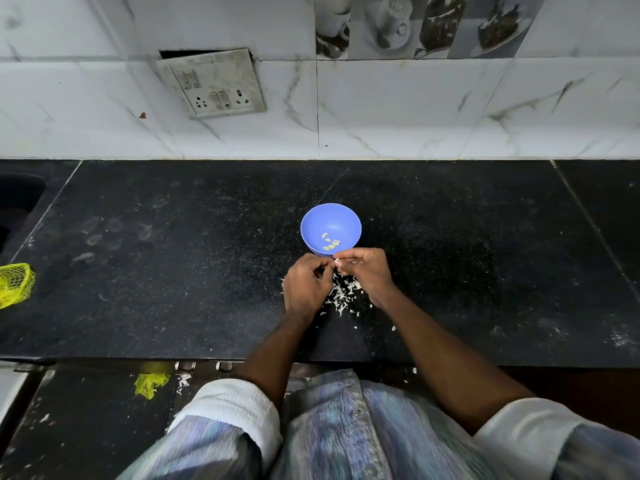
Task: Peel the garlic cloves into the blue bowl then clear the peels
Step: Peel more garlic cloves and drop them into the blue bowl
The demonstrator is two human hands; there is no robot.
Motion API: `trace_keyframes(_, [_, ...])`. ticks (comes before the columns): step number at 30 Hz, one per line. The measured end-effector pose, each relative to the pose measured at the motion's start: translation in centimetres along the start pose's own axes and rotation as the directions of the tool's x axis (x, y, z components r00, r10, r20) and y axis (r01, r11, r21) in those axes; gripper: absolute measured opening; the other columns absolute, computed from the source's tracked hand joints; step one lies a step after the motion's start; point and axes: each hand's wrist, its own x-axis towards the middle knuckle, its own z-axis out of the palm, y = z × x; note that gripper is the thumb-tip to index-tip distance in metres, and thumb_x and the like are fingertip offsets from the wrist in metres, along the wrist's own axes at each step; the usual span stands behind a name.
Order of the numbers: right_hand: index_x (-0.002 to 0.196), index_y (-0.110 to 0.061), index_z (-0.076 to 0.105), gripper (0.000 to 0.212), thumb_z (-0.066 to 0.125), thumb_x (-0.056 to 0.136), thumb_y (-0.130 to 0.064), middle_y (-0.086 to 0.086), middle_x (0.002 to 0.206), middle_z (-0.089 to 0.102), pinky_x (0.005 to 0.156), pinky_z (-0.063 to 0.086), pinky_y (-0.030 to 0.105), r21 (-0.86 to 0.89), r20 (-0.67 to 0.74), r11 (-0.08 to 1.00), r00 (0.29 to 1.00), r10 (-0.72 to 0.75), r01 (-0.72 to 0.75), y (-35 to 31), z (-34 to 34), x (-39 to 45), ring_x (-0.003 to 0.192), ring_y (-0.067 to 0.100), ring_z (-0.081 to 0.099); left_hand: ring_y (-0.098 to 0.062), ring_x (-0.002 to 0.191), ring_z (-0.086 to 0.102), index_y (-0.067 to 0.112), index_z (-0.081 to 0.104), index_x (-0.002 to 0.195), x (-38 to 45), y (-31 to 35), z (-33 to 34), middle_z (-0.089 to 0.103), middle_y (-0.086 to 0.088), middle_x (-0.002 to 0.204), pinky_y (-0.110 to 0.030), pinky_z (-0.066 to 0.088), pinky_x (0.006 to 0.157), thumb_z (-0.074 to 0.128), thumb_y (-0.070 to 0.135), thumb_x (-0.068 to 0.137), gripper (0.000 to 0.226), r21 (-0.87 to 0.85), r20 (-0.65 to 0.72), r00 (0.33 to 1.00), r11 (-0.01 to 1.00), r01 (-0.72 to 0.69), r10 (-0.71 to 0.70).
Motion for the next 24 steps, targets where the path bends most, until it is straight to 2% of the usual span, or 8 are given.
trace_keyframes(6, [0.107, -0.003, 0.079, 0.024, 0.073, 0.087, 0.008, 0.005, 0.100, 0.080, 0.085, 0.061, 0.029, -0.160, 0.054, 0.984, 0.996, -0.074, 0.082, 0.2, 0.0, 0.0, 0.093, 0.018, 0.076, -0.014, 0.076, 0.069, 0.024, 0.082, 0.093, -0.3, 0.1, -0.2, 0.075, 0.008, 0.091, -0.033, 0.055, 0.063, 0.075, 0.029, 0.089, 0.010, 0.058, 0.013, 1.000, 0.998, 0.005, -0.006])
trace_keyframes(8, [0.106, -0.005, 0.080, 0.024, 0.073, 0.087, 0.008, 0.002, 0.102, 0.079, 0.081, 0.060, 0.028, -0.204, 0.066, 0.973, 0.993, -0.101, 0.113, 0.4, 0.0, 0.1, 0.096, 0.018, 0.075, -0.018, 0.071, 0.068, 0.020, 0.081, 0.087, -0.3, 0.2, -0.2, 0.075, 0.005, 0.083, -0.036, 0.055, 0.061, 0.074, 0.029, 0.089, 0.012, 0.059, 0.023, 0.999, 0.998, 0.023, -0.024])
trace_keyframes(10, [0.105, -0.005, 0.080, 0.024, 0.073, 0.087, 0.008, 0.001, 0.104, 0.079, 0.084, 0.059, 0.026, -0.224, 0.068, 0.967, 0.991, -0.112, 0.124, 0.5, 0.1, 0.1, 0.098, 0.014, 0.075, -0.021, 0.062, 0.065, 0.015, 0.078, 0.078, -0.3, 0.3, -0.1, 0.071, 0.002, 0.069, -0.039, 0.054, 0.057, 0.070, 0.031, 0.087, 0.021, 0.016, 0.027, 0.998, 0.999, 0.048, -0.049])
trace_keyframes(14, [0.103, -0.007, 0.081, 0.023, 0.074, 0.086, 0.007, 0.002, 0.105, 0.078, 0.097, 0.058, 0.033, -0.277, 0.063, 0.948, 0.987, -0.145, 0.157, 0.7, 0.3, 0.4, 0.102, 0.012, 0.074, -0.009, 0.051, 0.053, 0.010, 0.074, 0.068, 0.0, 0.2, 0.2, 0.063, -0.002, 0.056, -0.040, 0.049, 0.055, 0.073, 0.024, 0.083, 0.021, -0.107, 0.011, 0.996, 0.990, 0.093, -0.093])
trace_keyframes(17, [0.103, -0.008, 0.081, 0.023, 0.073, 0.087, 0.007, 0.000, 0.104, 0.078, 0.098, 0.058, 0.034, -0.281, 0.055, 0.950, 0.990, -0.128, 0.139, 0.9, 0.3, 0.4, 0.102, 0.011, 0.074, -0.008, 0.053, 0.044, 0.008, 0.072, 0.065, 0.0, 0.2, 0.4, 0.061, -0.009, 0.056, -0.042, 0.049, 0.056, 0.074, 0.021, 0.081, 0.020, -0.161, -0.008, 0.992, 0.980, 0.120, -0.123])
trace_keyframes(21, [0.105, -0.008, 0.081, 0.023, 0.071, 0.089, 0.006, 0.001, 0.104, 0.078, 0.098, 0.058, 0.035, -0.229, 0.017, 0.967, 0.994, -0.111, 0.112, 0.6, 0.3, 0.2, 0.103, 0.013, 0.074, -0.006, 0.054, 0.045, 0.009, 0.073, 0.066, 0.2, 0.3, 0.7, 0.062, -0.005, 0.054, -0.037, 0.052, 0.058, 0.076, 0.025, 0.083, 0.023, -0.280, 0.033, 0.970, 0.929, 0.242, -0.242])
trace_keyframes(24, [0.106, -0.011, 0.081, 0.022, 0.072, 0.090, 0.002, -0.002, 0.105, 0.077, 0.097, 0.058, 0.033, -0.302, -0.006, 0.944, 0.990, -0.139, 0.130, 0.4, 0.2, 0.4, 0.103, 0.009, 0.073, -0.010, 0.056, 0.053, 0.013, 0.076, 0.071, 0.3, 0.2, 0.9, 0.069, -0.009, 0.062, -0.039, 0.055, 0.061, 0.072, 0.032, 0.084, 0.024, -0.314, 0.066, 0.959, 0.906, 0.284, -0.277])
